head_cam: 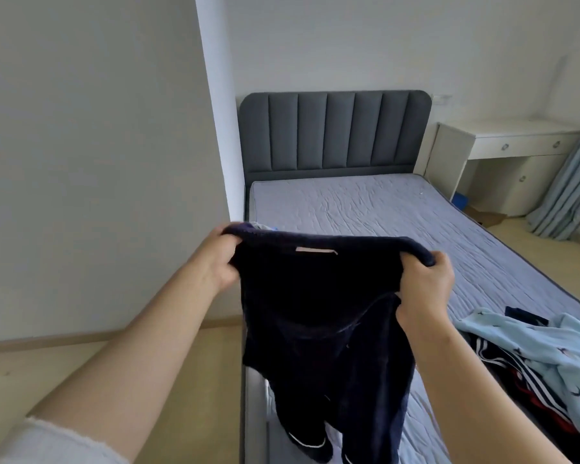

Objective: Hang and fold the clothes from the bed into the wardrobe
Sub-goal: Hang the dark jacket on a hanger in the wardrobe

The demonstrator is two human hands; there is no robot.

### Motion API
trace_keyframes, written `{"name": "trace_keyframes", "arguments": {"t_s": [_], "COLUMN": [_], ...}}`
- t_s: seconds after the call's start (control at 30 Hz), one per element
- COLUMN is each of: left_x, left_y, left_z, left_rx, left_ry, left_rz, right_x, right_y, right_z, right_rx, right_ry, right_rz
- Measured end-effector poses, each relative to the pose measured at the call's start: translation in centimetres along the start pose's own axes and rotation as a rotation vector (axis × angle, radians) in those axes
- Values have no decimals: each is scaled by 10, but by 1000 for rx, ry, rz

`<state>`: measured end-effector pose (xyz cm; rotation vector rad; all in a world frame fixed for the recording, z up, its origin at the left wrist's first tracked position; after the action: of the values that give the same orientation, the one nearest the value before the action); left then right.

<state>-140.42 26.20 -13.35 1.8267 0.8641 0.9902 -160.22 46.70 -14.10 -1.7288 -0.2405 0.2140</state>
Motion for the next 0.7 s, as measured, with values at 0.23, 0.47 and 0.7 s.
{"name": "trace_keyframes", "arguments": {"t_s": [0.23,0.47,0.7], "left_x": [18,44,116], "left_y": [-9,-25,-33], "left_z": [42,109,209], "left_rx": [-463,-241,87], "left_ry": [329,526,714], "left_rz": [-193,-13,46], "right_x": [8,39,118], "right_y": [27,63,101], "right_z": [-9,-44,-124], "right_rx": [126,172,226], "right_ry": [-215,-382,-649], "right_rz": [-141,-188,-260]}}
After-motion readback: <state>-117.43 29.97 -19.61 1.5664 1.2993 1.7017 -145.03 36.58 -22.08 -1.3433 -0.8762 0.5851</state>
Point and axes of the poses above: each hand's wrist, its own x-axis away from the middle knuckle, its own z-axis out of the back of the hand, y = z × x, the point moved 4 cm from there along -x, towards the middle knuckle, and after that the axes turned 2 degrees about -x, right-handed, at the moved point
